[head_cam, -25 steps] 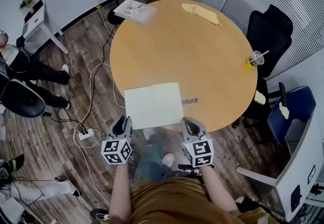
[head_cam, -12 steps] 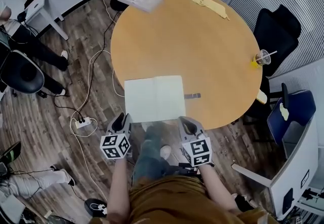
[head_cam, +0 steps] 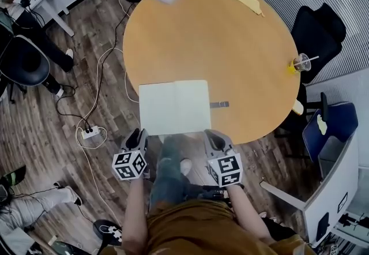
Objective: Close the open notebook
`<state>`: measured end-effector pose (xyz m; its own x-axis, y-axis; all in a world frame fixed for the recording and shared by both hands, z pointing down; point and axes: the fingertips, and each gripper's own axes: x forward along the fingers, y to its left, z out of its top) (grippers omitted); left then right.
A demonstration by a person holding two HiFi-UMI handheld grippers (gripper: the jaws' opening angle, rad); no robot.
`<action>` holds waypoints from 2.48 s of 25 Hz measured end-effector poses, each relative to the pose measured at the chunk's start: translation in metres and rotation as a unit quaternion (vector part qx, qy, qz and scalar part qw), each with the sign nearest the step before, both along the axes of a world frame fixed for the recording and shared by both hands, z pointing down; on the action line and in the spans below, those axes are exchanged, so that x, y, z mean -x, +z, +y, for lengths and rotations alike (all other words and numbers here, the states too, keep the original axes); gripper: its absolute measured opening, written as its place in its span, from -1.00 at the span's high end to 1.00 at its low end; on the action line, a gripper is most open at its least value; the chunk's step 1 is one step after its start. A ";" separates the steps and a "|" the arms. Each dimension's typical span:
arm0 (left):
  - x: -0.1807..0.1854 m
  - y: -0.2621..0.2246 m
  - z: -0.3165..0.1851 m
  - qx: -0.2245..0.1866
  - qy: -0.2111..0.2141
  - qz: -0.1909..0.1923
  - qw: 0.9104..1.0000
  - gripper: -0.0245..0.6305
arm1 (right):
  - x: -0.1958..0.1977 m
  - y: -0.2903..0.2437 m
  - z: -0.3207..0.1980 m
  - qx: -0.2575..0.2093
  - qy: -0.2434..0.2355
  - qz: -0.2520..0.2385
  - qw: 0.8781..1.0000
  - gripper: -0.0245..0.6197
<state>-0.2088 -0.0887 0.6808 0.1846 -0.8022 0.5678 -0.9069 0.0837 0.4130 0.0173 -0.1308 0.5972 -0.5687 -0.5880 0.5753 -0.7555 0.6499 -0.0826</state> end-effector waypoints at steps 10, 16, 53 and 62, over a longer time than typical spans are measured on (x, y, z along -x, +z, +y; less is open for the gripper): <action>-0.005 0.019 0.007 0.005 -0.011 0.056 0.998 0.43 | 0.009 0.007 0.007 0.004 -0.009 0.011 1.000 0.89; -0.008 0.026 0.009 0.007 -0.032 0.100 0.994 0.41 | 0.014 0.008 0.011 -0.002 -0.022 0.028 0.999 0.89; -0.009 0.036 0.000 -0.001 -0.103 0.222 0.970 0.45 | -0.002 0.000 0.013 -0.009 0.009 0.025 1.000 0.89; -0.009 0.024 0.001 -0.013 -0.100 0.217 0.971 0.53 | -0.011 -0.013 0.018 -0.028 0.025 0.018 0.999 0.89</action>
